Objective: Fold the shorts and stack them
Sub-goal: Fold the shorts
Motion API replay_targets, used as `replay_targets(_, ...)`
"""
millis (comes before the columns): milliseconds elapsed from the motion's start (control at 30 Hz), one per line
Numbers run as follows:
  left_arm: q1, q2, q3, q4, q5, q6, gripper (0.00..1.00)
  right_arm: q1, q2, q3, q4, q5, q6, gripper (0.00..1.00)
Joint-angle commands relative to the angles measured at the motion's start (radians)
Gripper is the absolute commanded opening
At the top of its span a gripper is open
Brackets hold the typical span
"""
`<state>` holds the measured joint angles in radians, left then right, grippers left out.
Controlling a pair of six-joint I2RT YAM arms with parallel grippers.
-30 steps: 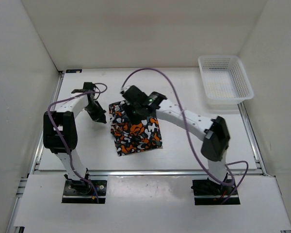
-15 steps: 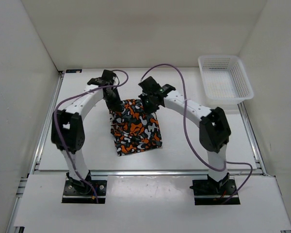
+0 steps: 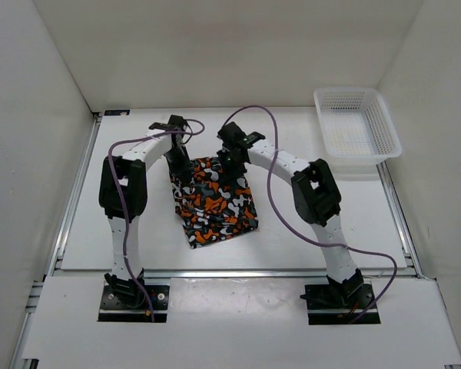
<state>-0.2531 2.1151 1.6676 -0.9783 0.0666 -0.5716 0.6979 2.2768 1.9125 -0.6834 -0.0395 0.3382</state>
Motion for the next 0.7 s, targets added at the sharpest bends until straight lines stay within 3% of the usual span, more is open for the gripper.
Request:
replay_targets(0, -0.002, -0.122, 0.118, -0.068, -0.067, 0.039, 0.14, 0.002, -0.227, -0.015, 0.017, 0.015, -0.008, 0.36)
replay_targets(33, -0.002, -0.142, 0.141, -0.098, -0.067, 0.051, 0.18, 0.002, -0.322, -0.062, 0.027, 0.033, 0.001, 0.58)
replay_targets(100, -0.002, -0.200, 0.206, -0.125, -0.056, 0.076, 0.23, 0.002, -0.460, -0.110, 0.027, 0.120, 0.010, 0.78)
replay_targets(133, -0.002, -0.217, 0.228, -0.140, -0.044, 0.076, 0.32, 0.002, -0.503, -0.159, 0.027, 0.157, 0.010, 0.84)
replay_targets(167, -0.002, -0.234, 0.250, -0.169, -0.044, 0.090, 0.35, 0.002, -0.546, -0.188, 0.027, 0.196, 0.024, 0.91)
replay_targets(200, -0.002, -0.251, 0.283, -0.183, -0.030, 0.101, 0.37, -0.008, -0.627, -0.216, 0.027, 0.226, 0.024, 0.92)
replay_targets(267, -0.002, -0.314, 0.294, -0.204, -0.030, 0.101, 0.55, -0.034, -0.709, -0.316, 0.016, 0.294, 0.035, 0.97)
replay_targets(367, -0.002, -0.435, 0.267, -0.204, -0.021, 0.101, 0.68, -0.095, -0.861, -0.441, -0.017, 0.358, 0.044, 1.00)
replay_targets(400, 0.008, -0.469, 0.230, -0.204, -0.034, 0.101, 0.81, -0.133, -0.916, -0.463, -0.059, 0.397, 0.044, 1.00)
replay_targets(433, 0.008, -0.536, 0.209, -0.204, -0.047, 0.101, 0.86, -0.153, -0.940, -0.492, -0.085, 0.417, 0.056, 1.00)
replay_targets(667, 0.037, -0.806, -0.012, -0.165, -0.097, 0.075, 0.91, -0.247, -1.137, -0.644, -0.206, 0.489, 0.088, 1.00)
